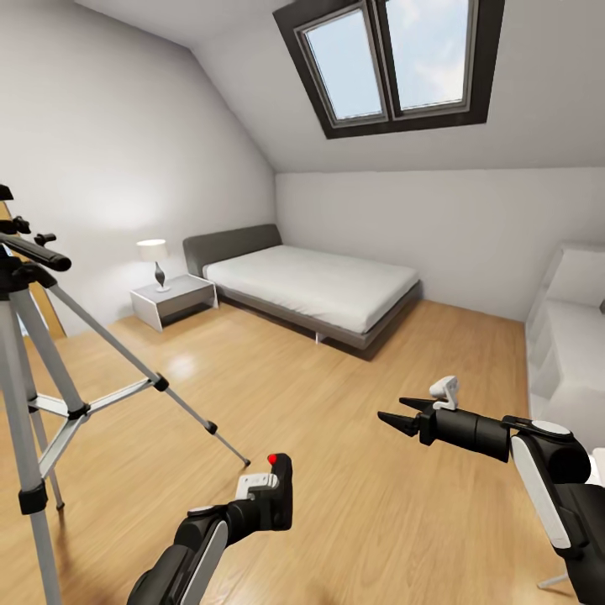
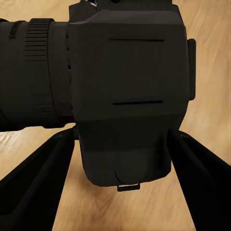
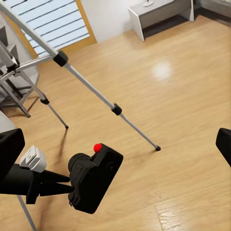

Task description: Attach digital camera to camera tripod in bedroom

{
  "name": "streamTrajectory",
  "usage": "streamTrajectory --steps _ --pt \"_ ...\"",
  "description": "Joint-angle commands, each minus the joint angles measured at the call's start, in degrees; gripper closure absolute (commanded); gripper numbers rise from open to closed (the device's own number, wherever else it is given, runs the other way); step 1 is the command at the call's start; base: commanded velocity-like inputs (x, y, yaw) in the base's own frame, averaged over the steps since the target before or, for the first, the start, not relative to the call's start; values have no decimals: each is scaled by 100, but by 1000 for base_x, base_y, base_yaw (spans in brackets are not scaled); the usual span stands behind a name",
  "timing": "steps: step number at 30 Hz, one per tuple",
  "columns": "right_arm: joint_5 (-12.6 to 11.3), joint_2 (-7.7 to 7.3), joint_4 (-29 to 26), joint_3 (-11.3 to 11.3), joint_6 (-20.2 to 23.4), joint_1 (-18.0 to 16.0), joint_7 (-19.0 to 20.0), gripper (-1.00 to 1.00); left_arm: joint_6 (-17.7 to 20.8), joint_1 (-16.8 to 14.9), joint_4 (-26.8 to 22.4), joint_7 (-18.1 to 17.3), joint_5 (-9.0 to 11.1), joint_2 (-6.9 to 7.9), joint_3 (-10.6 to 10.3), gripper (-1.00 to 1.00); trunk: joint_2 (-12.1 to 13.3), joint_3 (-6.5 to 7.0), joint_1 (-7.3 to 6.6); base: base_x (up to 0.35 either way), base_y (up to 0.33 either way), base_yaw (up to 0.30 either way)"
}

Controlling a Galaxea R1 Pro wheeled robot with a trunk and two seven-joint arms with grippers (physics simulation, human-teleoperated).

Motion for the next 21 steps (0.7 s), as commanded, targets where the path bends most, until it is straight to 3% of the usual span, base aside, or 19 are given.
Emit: streamTrajectory --steps 1,10,21 --pt "-12 -1 -1 -4 29 -4 12 -100 28 -3 -6 -15 3 -1 5 100 39 13 -23 0 0 0" --pt "-12 1 -2 7 18 -4 11 -100 6 -4 -6 -38 26 -1 7 100 400 174 -221 0 0 0" --pt "-12 -6 -2 9 -6 -4 19 -100 -59 -4 -4 22 306 9 18 100 841 372 -462 0 0 0"
